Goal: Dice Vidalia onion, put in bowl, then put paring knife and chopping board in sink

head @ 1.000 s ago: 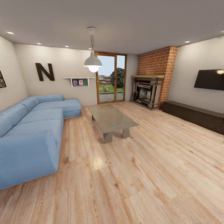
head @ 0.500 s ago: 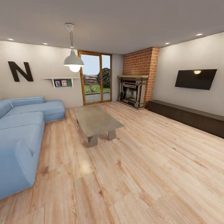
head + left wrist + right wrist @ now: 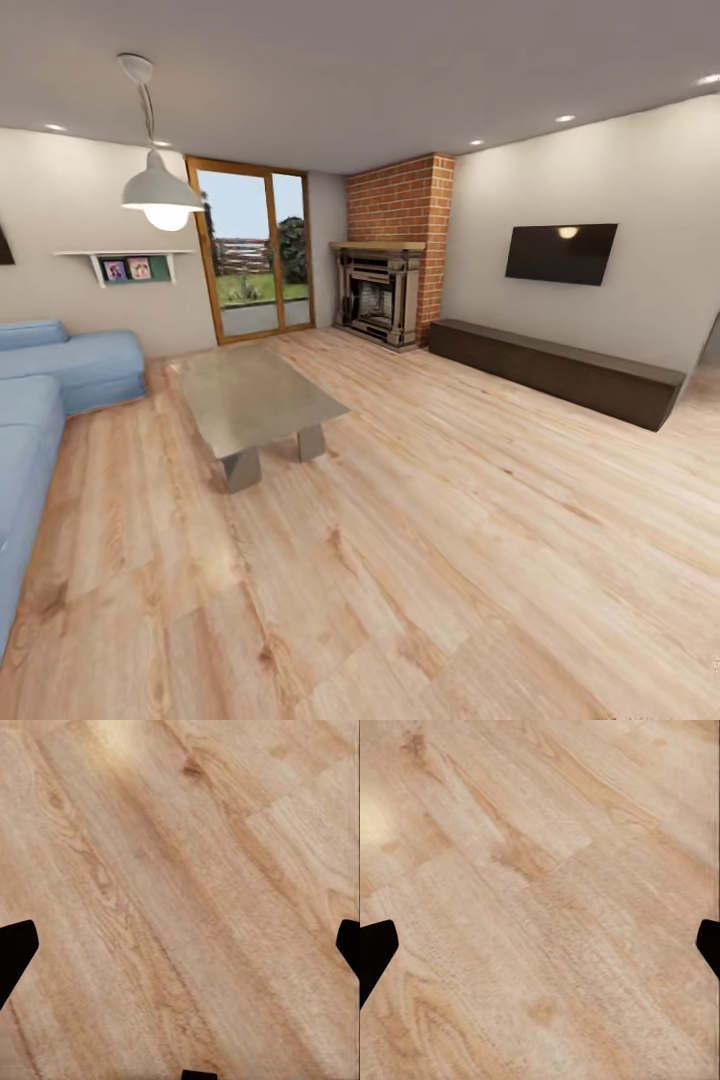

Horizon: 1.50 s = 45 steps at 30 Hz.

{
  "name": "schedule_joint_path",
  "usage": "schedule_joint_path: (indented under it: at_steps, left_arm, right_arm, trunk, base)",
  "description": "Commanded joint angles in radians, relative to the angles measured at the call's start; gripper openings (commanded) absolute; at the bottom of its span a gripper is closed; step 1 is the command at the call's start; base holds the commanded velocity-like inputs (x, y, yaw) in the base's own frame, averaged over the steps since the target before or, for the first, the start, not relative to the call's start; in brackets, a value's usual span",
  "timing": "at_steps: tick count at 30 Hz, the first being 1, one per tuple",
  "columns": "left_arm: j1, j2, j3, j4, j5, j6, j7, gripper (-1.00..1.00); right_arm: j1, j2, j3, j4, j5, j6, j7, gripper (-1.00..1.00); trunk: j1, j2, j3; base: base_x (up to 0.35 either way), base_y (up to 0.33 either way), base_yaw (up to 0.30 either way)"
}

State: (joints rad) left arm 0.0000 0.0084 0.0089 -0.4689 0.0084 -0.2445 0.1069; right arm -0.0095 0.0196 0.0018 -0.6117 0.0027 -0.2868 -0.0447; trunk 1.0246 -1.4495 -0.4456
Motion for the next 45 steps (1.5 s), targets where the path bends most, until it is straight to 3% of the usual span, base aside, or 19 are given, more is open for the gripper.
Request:
schedule_joint_path:
  at_steps: [1, 17, 45]
  left_arm:
    - [0.000, 0.000, 0.000, -0.001, 0.001, -0.002, 0.002, 1.00]
    - [0.000, 0.001, 0.000, -0.001, 0.001, -0.002, 0.002, 1.00]
    - [0.000, 0.001, 0.000, 0.001, 0.001, -0.002, 0.002, 1.00]
  right_arm:
    - [-0.001, 0.000, 0.000, 0.001, 0.000, -0.003, -0.003, 1.00]
    - [-0.001, 0.000, 0.000, 0.001, 0.000, -0.003, -0.003, 1.00]
    - [-0.001, 0.000, 0.001, 0.001, 0.000, -0.003, -0.003, 1.00]
  trunk:
    - [0.000, 0.000, -0.001]
    - [0.000, 0.000, -0.001]
    - [0.000, 0.000, -0.001]
  base:
    - [0.229, -0.211, -0.276]
    - [0.232, -0.160, -0.277]
    - [0.314, -0.004, -0.278]
